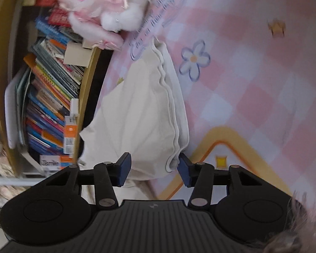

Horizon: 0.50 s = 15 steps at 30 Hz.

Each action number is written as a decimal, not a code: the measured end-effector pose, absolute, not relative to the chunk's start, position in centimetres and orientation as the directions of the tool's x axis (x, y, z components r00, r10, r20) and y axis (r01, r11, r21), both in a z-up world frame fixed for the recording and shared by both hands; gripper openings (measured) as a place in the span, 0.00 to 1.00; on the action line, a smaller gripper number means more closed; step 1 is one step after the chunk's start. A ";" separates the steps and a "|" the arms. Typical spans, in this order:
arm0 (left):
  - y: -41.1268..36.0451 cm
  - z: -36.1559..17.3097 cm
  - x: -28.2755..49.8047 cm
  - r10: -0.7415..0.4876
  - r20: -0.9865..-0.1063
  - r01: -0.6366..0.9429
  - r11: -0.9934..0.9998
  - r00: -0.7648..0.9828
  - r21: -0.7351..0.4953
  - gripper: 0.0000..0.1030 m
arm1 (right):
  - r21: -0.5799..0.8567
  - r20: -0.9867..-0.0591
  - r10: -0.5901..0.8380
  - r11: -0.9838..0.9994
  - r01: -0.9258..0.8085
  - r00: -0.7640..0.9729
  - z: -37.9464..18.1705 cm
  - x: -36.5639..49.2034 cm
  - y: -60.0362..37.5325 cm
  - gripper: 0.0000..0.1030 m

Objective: Fold clothes

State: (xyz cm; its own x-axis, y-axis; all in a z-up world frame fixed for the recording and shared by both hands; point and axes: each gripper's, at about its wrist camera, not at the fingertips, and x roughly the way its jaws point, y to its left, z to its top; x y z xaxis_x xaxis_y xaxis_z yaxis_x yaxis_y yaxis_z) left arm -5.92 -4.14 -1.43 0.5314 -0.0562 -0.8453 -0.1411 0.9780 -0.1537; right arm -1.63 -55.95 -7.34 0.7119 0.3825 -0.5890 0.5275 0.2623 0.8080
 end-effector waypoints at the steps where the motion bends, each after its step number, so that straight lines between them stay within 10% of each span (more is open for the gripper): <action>1: -4.0 -1.4 -5.9 -0.056 -0.845 -0.146 0.977 0.532 -0.156 0.90 | 0.808 -0.590 0.376 0.263 0.528 0.715 -7.3 -1.5 -55.9 0.42; 7: -3.3 -1.5 -6.0 -0.063 -0.840 -0.143 0.976 0.539 -0.165 0.90 | 0.758 -0.651 0.301 0.296 0.581 0.697 -7.1 -0.1 -56.5 0.09; 15: -0.6 -1.5 -5.8 -0.073 -0.827 -0.171 0.965 0.557 -0.200 0.90 | 0.540 -0.708 0.115 0.725 0.429 0.697 0.5 6.1 -50.7 0.08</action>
State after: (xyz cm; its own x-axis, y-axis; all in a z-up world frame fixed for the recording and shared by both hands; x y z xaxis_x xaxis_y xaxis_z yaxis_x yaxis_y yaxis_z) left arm -5.80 -0.58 -1.45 0.5568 -0.0734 -0.8274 -0.1706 0.9648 -0.2004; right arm 6.06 -50.74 0.50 0.6971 0.1145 -0.7078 0.4287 0.7247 0.5395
